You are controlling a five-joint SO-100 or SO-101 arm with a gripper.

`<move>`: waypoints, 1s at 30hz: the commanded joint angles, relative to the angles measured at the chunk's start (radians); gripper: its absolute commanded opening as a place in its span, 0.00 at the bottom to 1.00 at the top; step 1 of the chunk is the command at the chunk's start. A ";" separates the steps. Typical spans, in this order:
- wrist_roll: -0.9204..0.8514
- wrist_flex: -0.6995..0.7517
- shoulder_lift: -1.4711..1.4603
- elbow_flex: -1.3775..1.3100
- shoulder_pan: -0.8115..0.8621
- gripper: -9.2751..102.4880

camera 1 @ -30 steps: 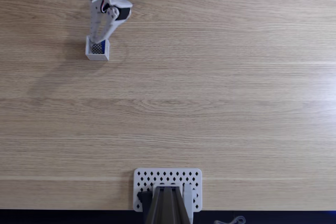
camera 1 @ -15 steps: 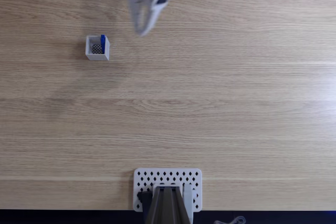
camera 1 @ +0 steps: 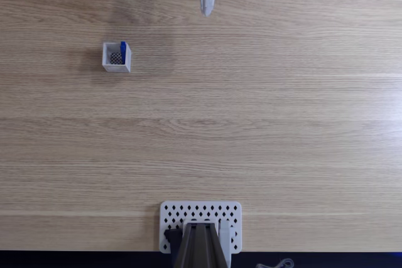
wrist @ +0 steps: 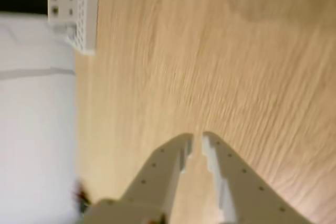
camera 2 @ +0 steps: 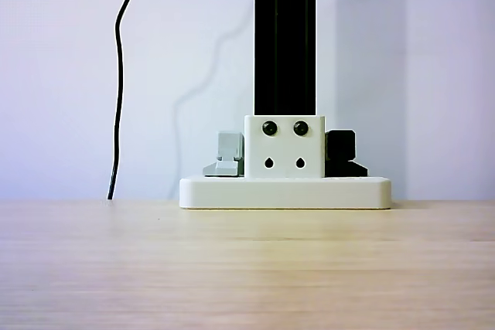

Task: Grasp a peg and put it in the crate.

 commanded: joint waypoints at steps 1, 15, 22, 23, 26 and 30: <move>0.143 0.003 0.198 0.067 0.000 0.09; 0.141 -0.048 0.377 0.327 -0.009 0.08; 0.143 -0.054 0.377 0.328 -0.011 0.08; 0.143 -0.055 0.377 0.328 -0.011 0.08; 0.143 -0.055 0.377 0.330 -0.011 0.08; 0.143 -0.058 0.377 0.330 -0.009 0.08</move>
